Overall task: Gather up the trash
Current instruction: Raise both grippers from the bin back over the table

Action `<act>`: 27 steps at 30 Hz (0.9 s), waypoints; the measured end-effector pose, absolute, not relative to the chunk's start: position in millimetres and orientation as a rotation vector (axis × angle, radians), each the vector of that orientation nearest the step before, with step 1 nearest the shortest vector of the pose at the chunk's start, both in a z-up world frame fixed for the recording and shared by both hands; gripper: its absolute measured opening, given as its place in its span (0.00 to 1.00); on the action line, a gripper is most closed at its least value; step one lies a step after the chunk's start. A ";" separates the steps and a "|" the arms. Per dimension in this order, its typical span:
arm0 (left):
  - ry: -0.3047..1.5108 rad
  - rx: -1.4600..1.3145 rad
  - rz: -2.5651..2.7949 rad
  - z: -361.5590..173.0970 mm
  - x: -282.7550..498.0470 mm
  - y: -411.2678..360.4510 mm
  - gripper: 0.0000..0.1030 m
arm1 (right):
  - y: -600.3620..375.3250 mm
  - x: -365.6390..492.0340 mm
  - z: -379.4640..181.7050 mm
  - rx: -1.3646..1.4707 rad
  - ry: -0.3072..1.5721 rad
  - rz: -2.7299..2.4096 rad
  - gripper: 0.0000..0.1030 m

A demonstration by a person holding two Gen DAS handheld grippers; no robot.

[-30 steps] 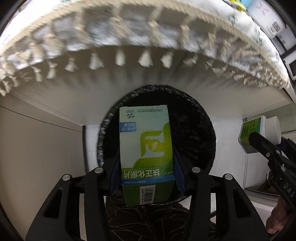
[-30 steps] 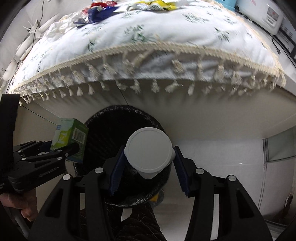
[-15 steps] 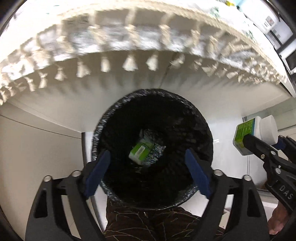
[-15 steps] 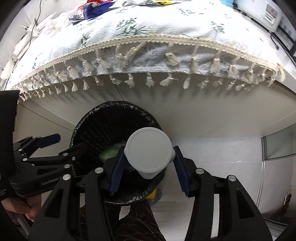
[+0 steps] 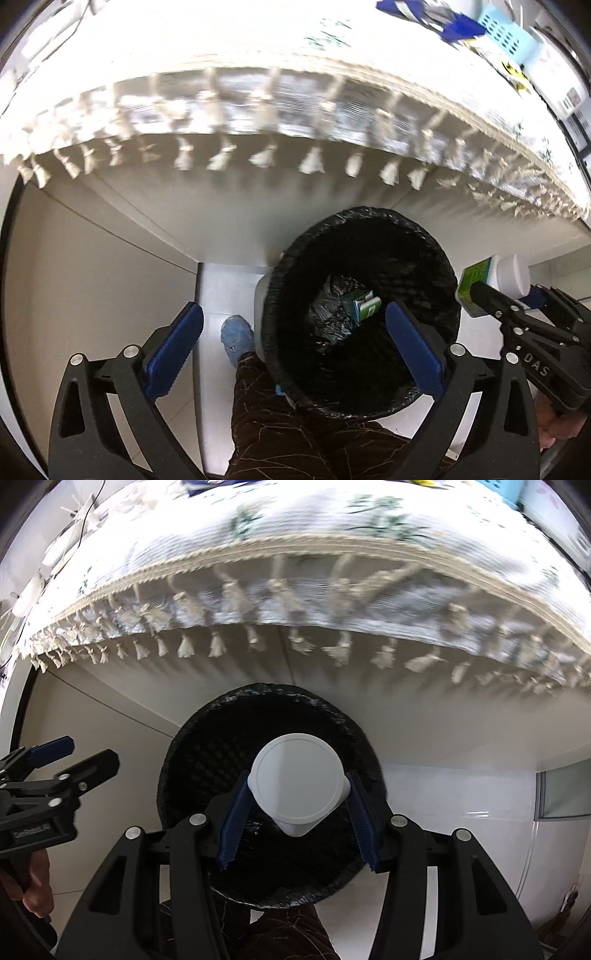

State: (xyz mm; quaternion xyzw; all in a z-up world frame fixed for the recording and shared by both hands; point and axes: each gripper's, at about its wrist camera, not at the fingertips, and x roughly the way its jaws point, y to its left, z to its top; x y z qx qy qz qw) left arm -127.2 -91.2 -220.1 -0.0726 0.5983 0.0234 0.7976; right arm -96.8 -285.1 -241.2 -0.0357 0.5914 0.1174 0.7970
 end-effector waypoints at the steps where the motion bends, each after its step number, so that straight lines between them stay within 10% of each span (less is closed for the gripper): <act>1: 1.284 -0.159 0.056 -220.0 -127.3 -87.6 0.94 | -281.2 -96.4 -242.4 -0.083 1.270 0.257 0.47; 7: 1.293 -0.179 0.079 -222.1 -128.8 -73.0 0.94 | -272.2 -94.2 -241.8 -0.095 1.269 0.276 0.49; 18: 1.266 -0.187 0.063 -198.6 -121.0 -67.7 0.94 | -285.5 -87.7 -184.3 -0.091 1.167 0.227 0.89; 27: 1.192 -0.191 0.075 -136.4 -107.9 -57.2 0.94 | -295.7 -70.0 -126.3 -0.077 1.086 0.200 0.93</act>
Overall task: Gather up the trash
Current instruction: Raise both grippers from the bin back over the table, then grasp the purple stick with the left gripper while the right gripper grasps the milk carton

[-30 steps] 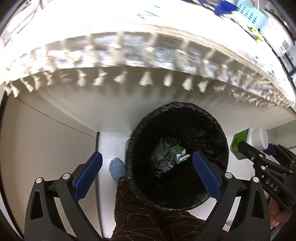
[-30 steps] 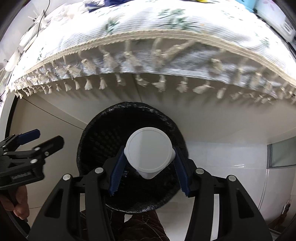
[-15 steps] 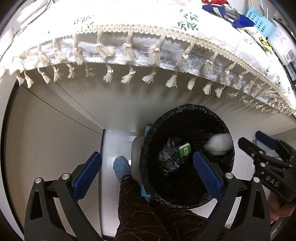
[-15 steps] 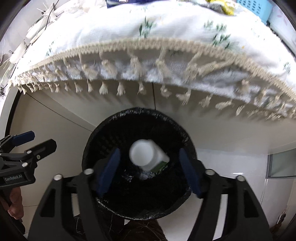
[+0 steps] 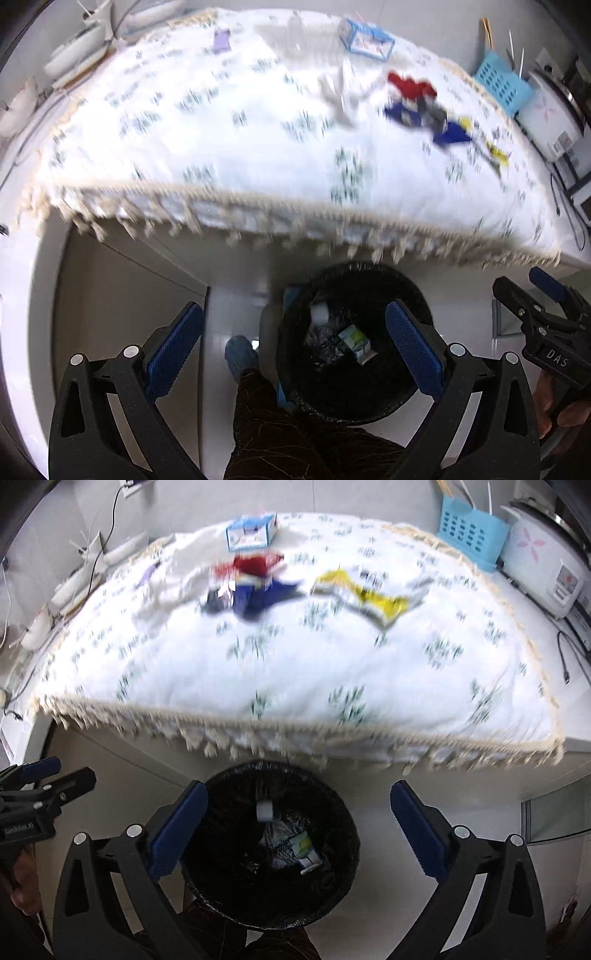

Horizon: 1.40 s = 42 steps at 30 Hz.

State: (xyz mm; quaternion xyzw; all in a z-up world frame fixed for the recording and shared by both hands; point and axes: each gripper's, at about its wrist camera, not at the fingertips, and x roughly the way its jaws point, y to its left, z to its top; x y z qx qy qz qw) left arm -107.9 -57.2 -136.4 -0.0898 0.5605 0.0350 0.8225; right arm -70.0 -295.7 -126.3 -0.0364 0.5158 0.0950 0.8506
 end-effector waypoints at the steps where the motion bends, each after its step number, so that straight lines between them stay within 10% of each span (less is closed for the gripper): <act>1: 1.187 -0.195 0.078 -130.5 -105.3 -53.9 0.94 | -295.1 -69.0 -120.8 -0.078 1.075 0.200 0.93; 42: 1.108 -0.188 0.064 -32.8 63.5 47.9 0.92 | -217.0 80.0 -2.7 -0.079 0.883 0.165 0.92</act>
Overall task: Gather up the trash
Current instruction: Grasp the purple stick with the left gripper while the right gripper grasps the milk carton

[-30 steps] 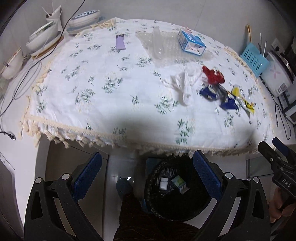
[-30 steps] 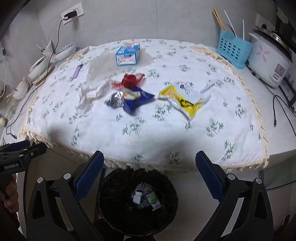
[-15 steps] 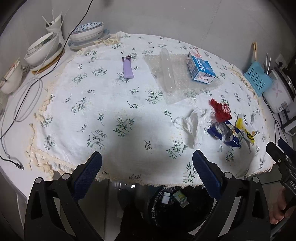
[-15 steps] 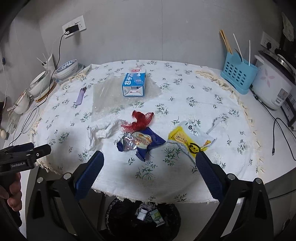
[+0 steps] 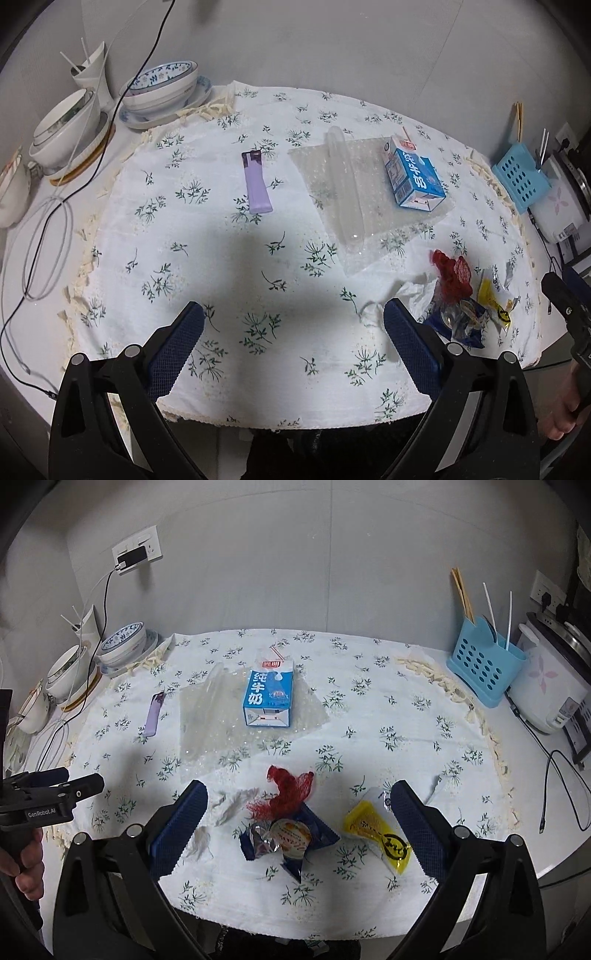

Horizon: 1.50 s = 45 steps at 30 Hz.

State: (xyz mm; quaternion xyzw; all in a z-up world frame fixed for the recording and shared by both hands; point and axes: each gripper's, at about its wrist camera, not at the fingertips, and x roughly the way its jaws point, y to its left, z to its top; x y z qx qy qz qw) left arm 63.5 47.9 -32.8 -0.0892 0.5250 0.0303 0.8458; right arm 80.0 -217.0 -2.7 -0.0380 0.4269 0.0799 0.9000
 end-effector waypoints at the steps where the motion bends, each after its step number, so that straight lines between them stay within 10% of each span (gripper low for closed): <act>1: 1.113 -0.185 0.064 -33.4 69.6 50.4 0.92 | -215.0 85.9 -2.1 -0.076 0.886 0.167 0.92; 35: 1.330 -0.134 0.158 -136.3 246.3 113.9 0.71 | -144.7 267.1 -102.7 -0.031 1.137 0.119 0.91; 40: 1.344 -0.128 0.188 -139.8 249.7 111.4 0.61 | -143.9 272.8 -112.3 -0.022 1.165 0.108 0.85; 45: 1.332 -0.120 0.156 -137.9 252.0 108.7 0.24 | -143.9 275.9 -121.8 -0.005 1.202 0.110 0.66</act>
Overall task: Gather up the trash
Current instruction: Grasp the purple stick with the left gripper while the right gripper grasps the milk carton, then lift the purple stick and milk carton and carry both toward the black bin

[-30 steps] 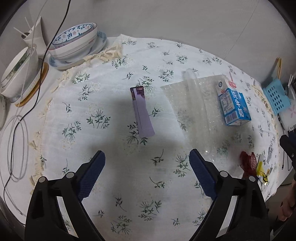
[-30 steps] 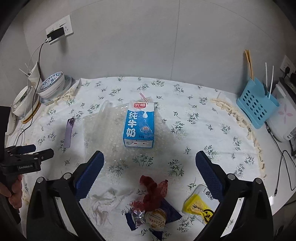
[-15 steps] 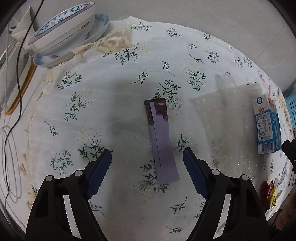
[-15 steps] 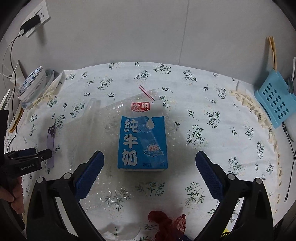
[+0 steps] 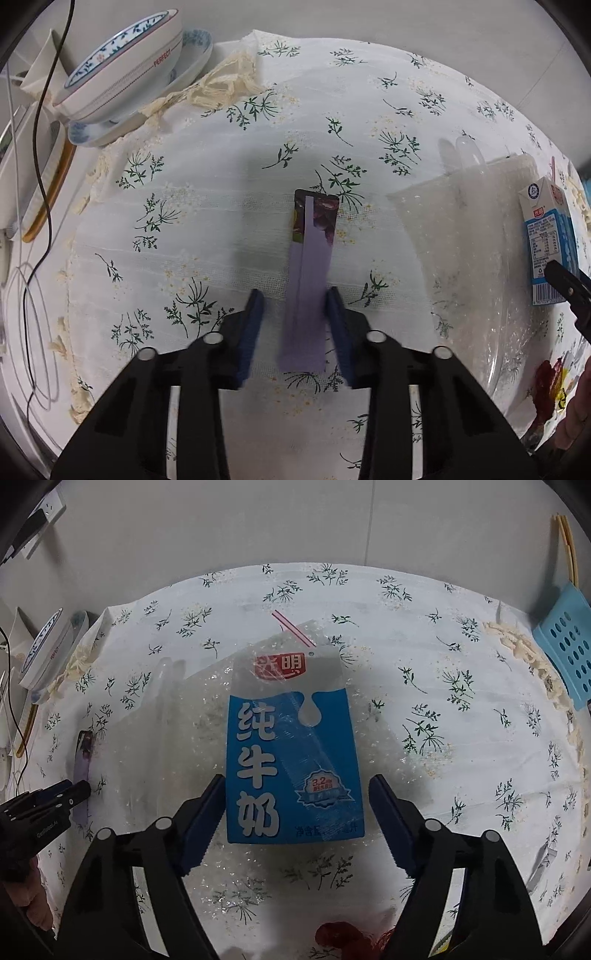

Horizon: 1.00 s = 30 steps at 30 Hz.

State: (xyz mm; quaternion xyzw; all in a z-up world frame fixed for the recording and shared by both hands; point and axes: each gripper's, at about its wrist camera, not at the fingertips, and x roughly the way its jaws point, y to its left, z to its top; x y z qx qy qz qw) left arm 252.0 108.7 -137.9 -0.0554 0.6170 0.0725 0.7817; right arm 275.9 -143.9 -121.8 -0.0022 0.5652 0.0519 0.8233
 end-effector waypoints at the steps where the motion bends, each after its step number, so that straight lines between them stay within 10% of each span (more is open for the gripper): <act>1: 1.333 -0.116 0.151 -138.4 252.4 107.9 0.21 | -144.1 276.0 -123.0 0.004 1.207 0.110 0.63; 30: 1.237 -0.173 0.091 -99.6 195.5 112.9 0.15 | -149.6 236.0 -73.8 -0.015 1.088 0.138 0.61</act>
